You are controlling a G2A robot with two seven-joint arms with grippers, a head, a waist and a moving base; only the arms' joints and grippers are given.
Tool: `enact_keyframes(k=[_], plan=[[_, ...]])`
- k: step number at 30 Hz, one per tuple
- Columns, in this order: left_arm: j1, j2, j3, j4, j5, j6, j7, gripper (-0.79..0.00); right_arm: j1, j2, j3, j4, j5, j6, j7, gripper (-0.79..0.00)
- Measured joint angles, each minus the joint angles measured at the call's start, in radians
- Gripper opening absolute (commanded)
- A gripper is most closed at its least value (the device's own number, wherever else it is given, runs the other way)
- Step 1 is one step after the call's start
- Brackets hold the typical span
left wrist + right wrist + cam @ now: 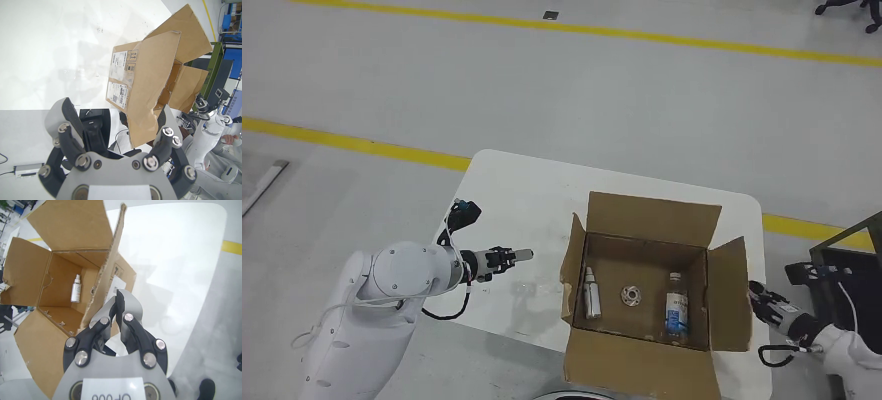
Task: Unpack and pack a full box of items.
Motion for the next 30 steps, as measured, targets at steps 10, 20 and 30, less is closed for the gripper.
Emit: enact_keyframes(k=[10, 20, 30], plan=[[0.016, -0.001, 0.004, 0.001, -0.018, -0.025, 0.042, 0.0, -0.013, 0.001, -0.174, -0.033, -0.122, -0.007, 0.005, -0.785], [-0.034, -0.015, 0.091, 0.057, -0.137, -0.17, 0.114, -0.785, 0.01, 0.01, -0.142, -0.027, -0.037, 0.023, 0.012, -0.785], [-0.129, -0.033, 0.221, 0.163, -0.188, -0.27, 0.098, -0.785, -0.05, 0.019, 0.153, -0.016, 0.247, 0.054, -0.009, -0.785]])
